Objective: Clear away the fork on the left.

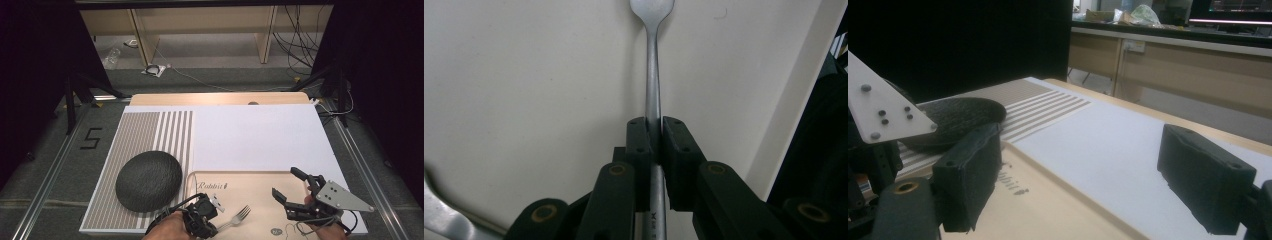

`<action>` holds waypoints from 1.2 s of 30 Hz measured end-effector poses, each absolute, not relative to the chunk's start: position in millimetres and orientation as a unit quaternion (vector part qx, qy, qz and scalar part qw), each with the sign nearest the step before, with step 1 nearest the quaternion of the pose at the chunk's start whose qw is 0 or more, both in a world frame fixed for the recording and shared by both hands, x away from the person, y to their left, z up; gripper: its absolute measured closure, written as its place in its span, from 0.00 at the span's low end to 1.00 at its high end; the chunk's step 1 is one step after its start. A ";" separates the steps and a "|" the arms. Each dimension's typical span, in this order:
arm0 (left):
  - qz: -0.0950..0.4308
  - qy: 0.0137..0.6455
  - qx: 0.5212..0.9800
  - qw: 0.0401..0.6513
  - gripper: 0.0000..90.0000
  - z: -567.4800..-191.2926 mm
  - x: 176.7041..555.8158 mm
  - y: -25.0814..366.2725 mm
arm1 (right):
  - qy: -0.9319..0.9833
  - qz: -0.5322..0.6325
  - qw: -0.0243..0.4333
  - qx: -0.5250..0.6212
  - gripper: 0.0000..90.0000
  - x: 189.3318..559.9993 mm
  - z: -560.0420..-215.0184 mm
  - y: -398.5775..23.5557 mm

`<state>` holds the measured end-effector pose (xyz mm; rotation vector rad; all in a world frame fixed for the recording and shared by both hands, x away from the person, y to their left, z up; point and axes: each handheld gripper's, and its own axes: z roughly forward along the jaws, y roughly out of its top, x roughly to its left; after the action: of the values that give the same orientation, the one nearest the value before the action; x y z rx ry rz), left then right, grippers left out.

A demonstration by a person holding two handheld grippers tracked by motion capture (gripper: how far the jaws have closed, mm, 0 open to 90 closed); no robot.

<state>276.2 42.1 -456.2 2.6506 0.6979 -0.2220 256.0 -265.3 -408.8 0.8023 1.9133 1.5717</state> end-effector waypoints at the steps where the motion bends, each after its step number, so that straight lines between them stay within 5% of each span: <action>1: -0.079 0.249 0.946 0.192 0.91 -456.9 275.9 41.7 | 0.708 0.582 0.266 0.297 0.21 256.0 -408.8 -265.3; 13: -0.081 0.241 0.950 0.181 0.89 -460.8 273.7 39.8 | 0.709 0.582 0.266 0.297 0.21 256.2 -408.9 -265.2; 18: -0.062 0.243 0.944 0.216 0.56 -453.2 273.7 39.2 | 0.708 0.583 0.266 0.297 0.21 256.2 -408.7 -265.5; 23: -0.052 0.243 0.938 0.242 0.43 -448.8 274.6 38.7 | 0.708 0.583 0.266 0.297 0.21 256.1 -408.7 -265.3; 27: -0.046 0.235 0.938 0.251 0.48 -447.5 273.3 38.0 | 0.707 0.583 0.267 0.297 0.21 256.3 -408.8 -265.5; 36: -0.028 0.197 0.945 0.260 0.88 -450.7 263.7 30.9 | 0.708 0.583 0.266 0.297 0.21 256.1 -408.8 -265.1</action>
<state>263.7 30.9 -450.7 2.5598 0.5342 -0.0764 256.1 -265.1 -408.8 0.8009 1.9108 1.5746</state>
